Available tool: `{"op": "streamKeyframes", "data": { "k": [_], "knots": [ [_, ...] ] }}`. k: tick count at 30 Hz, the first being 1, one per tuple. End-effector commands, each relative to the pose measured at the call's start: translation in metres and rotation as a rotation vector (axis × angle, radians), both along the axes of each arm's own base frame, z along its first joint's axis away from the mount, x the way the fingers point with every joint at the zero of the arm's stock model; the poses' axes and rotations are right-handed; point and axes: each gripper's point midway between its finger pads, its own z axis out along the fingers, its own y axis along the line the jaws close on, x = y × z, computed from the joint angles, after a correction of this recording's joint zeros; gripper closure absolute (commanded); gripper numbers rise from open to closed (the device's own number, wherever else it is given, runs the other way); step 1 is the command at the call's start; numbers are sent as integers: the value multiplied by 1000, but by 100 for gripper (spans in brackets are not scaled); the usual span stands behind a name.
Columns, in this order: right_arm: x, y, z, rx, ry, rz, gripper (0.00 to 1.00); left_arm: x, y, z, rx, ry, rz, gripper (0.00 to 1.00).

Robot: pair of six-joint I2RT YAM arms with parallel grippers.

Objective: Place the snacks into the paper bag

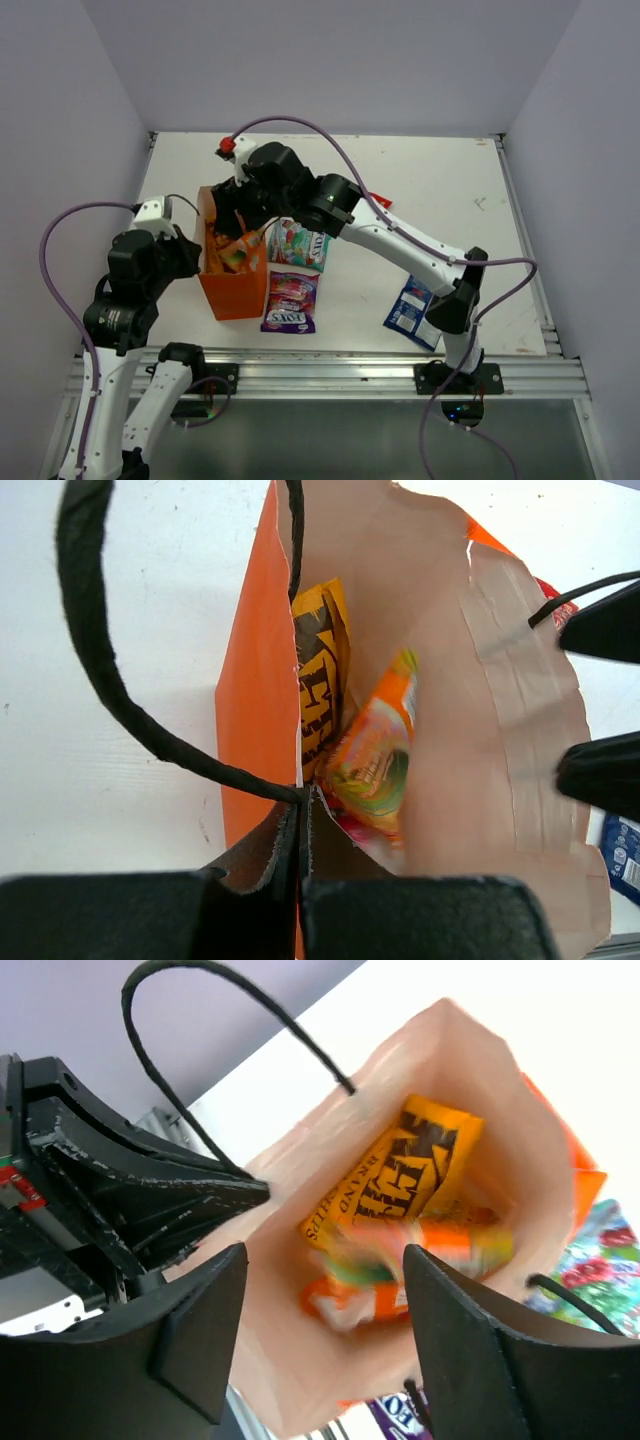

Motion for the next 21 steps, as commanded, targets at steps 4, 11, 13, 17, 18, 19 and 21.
{"op": "streamKeyframes", "data": {
  "k": [4, 11, 13, 17, 18, 19, 21],
  "knots": [
    [21, -98, 86, 2, -234, -312, 22, 2, -4, 10, 6, -54, -32, 100],
    [28, -254, -52, -324, -64, -781, 13, 0, -4, 11, 1, -61, -33, 100],
    [5, -294, -117, -363, 108, -891, 13, -1, -4, 9, -1, -55, -32, 100],
    [-30, -325, -186, -429, 264, -974, 14, -2, -7, 4, -5, -45, -43, 100],
    [-39, -333, -201, -473, 287, -978, 14, -2, -8, 3, -7, -41, -48, 100],
    [-44, -338, -212, -511, 306, -984, 14, -1, -10, 3, -9, -41, -57, 100],
    [-56, -344, -233, -553, 361, -995, 13, -1, -12, 3, -12, -39, -66, 100]
  ]
}}
